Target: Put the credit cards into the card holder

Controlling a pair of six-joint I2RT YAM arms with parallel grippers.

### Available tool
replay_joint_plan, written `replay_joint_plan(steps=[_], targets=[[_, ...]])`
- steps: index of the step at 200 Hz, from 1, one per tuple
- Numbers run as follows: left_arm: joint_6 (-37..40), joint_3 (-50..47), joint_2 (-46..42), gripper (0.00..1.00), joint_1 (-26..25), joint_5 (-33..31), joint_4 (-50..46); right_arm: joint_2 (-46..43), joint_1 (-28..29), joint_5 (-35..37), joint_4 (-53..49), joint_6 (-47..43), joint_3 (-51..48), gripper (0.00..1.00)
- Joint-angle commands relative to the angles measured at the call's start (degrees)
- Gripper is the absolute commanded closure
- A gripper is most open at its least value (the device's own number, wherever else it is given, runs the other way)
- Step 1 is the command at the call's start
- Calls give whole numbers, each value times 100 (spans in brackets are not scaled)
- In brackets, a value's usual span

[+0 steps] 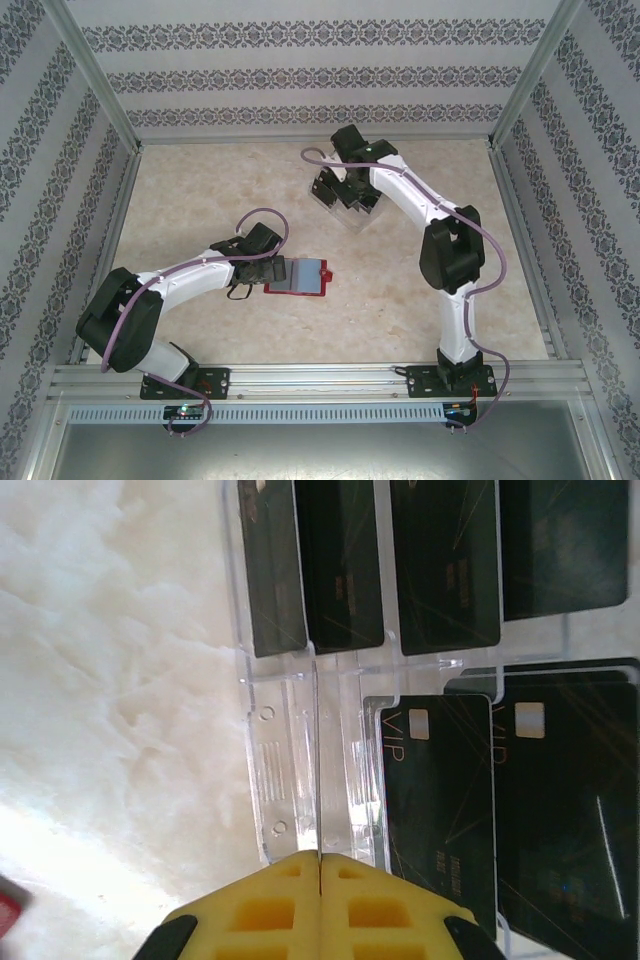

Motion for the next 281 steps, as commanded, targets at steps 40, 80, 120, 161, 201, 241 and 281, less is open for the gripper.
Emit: replay_joint_plan(steps=[40, 80, 120, 161, 201, 241, 281], targets=[[92, 152, -226, 0, 68, -194, -113, -675, 40, -348, 54, 476, -6, 100], [197, 59, -397, 0, 303, -148, -122, -1558, 36, -1278, 775, 1364, -983, 100], [296, 12, -428, 0, 405, -35, -48, -2641, 64, -2486, 2293, 2931, -2842, 100], [366, -62, -452, 0, 405, 79, -54, -3552, 211, -3018, 4427, 4893, -4968, 100], [427, -215, -494, 0, 406, 269, -73, -3934, 790, -2590, 5837, 6204, -6282, 100], [463, -318, -471, 0, 405, 265, -142, -3834, 1488, -1851, 6644, 6873, -6908, 100], [520, -347, -378, 0, 390, 188, -149, -3535, 1764, -1448, 7443, 7243, -7301, 100]])
